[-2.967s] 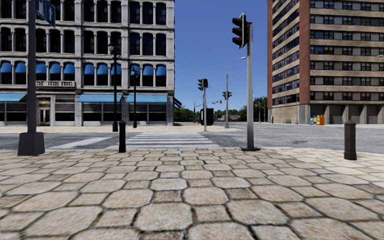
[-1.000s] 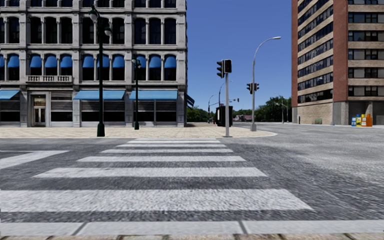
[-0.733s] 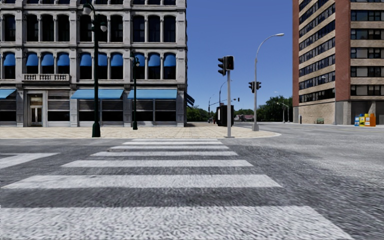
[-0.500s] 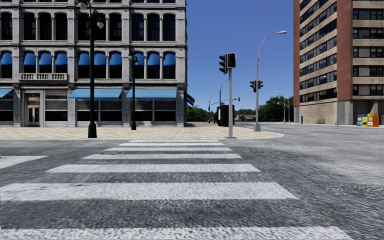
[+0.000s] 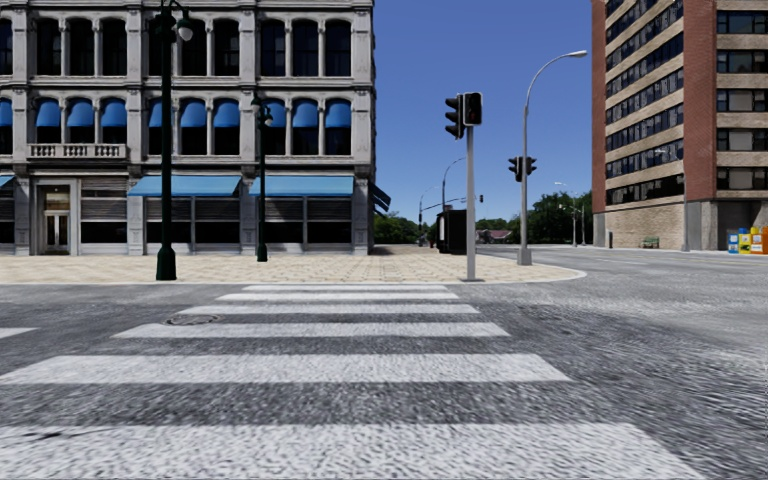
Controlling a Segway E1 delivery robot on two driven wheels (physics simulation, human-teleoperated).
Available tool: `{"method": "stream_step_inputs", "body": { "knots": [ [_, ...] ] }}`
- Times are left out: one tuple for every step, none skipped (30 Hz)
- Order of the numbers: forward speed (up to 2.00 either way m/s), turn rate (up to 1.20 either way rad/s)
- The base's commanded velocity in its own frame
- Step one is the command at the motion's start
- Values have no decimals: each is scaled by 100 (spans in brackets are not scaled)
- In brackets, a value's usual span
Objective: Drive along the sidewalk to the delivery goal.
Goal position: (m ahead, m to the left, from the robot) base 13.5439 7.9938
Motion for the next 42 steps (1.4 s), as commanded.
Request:
{"method": "stream_step_inputs", "body": {
  "knots": [
    [155,24],
    [155,24],
    [155,24],
    [155,24],
    [155,24],
    [155,24],
    [155,25],
    [155,25],
    [155,25],
    [155,25],
    [155,25],
    [155,25],
    [155,25],
    [155,25],
    [155,25],
    [155,25],
    [155,25],
    [156,9],
    [157,0],
    [157,0],
    [159,0],
    [159,0],
    [160,0],
    [162,0],
    [162,0],
    [162,0],
    [162,0],
    [162,0],
    [162,0],
    [162,0],
    [162,0],
    [162,0],
    [162,0],
    [163,0],
    [163,0],
    [163,0],
    [163,0],
    [163,0],
    [165,0],
    [169,0],
    [173,0],
    [173,0]
  ]
}}
